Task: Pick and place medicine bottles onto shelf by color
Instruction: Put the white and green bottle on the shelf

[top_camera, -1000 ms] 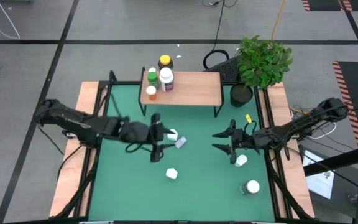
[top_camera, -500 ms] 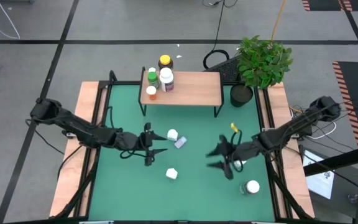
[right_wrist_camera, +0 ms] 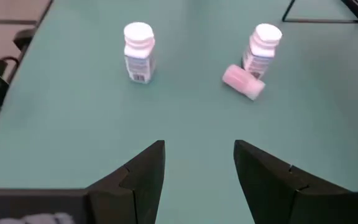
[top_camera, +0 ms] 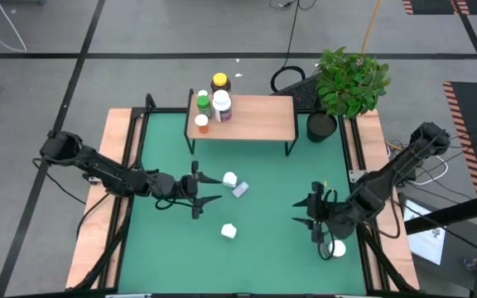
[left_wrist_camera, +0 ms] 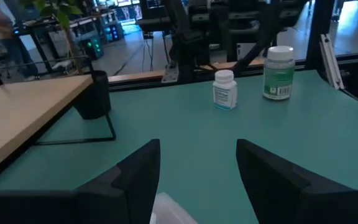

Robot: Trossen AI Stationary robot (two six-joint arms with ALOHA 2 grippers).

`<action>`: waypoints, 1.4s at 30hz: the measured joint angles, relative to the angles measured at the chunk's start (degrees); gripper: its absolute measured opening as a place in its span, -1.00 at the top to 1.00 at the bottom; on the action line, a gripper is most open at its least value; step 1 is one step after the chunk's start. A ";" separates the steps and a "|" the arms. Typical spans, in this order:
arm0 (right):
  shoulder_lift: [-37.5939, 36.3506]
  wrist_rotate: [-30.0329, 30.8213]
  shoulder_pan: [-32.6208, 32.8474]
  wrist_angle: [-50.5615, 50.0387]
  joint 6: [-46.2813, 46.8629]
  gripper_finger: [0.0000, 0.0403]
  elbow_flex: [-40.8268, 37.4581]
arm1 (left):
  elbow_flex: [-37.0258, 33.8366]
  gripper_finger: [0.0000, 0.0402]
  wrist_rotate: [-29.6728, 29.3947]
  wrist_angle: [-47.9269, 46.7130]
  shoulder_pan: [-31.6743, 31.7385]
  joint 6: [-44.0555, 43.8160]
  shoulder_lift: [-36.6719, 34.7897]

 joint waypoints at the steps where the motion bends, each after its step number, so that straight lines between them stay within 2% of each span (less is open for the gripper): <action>1: 0.04 -0.42 0.00 1.20 -0.30 0.07 0.00 | -0.02 -0.05 -0.04 0.00 0.06 -0.45 0.00; 5: -0.12 -1.63 0.56 8.51 -2.05 0.07 0.08 | 0.00 -0.05 -0.17 -0.02 0.06 -1.52 0.00; 10: -0.25 -1.92 2.31 9.73 2.71 0.07 2.12 | 0.00 -0.05 -0.44 1.98 1.21 -0.24 0.02; 13: -0.13 -2.12 5.40 9.55 6.44 0.07 2.44 | 0.11 -0.05 -0.05 3.04 1.46 -4.97 0.02; 15: 0.57 -1.45 7.37 10.86 9.92 0.07 2.56 | 0.11 -0.05 2.53 0.58 0.98 -9.84 0.23; 19: 5.42 1.71 11.94 15.78 10.59 0.07 2.58 | 0.09 -0.05 4.78 -2.65 -2.03 -15.08 3.14; 23: 10.66 2.36 15.39 16.87 10.07 0.07 3.38 | 0.09 -0.05 0.15 2.87 -6.10 -17.14 6.31; 26: 12.45 2.38 17.95 9.59 10.03 0.07 6.51 | 0.09 -0.05 -2.75 7.78 -8.90 -17.90 8.34; 31: 13.35 -0.05 21.36 -11.89 14.01 0.07 15.60 | 0.44 -0.05 -7.56 11.67 -13.15 -19.82 11.13; 36: 13.41 -9.11 22.69 -29.60 22.11 0.06 21.03 | 1.71 -0.05 -14.67 11.53 -17.75 -24.43 15.85; 42: 13.41 -19.39 22.77 -42.15 28.74 -0.05 19.72 | 7.46 -0.05 -20.31 10.70 -22.97 -29.10 23.62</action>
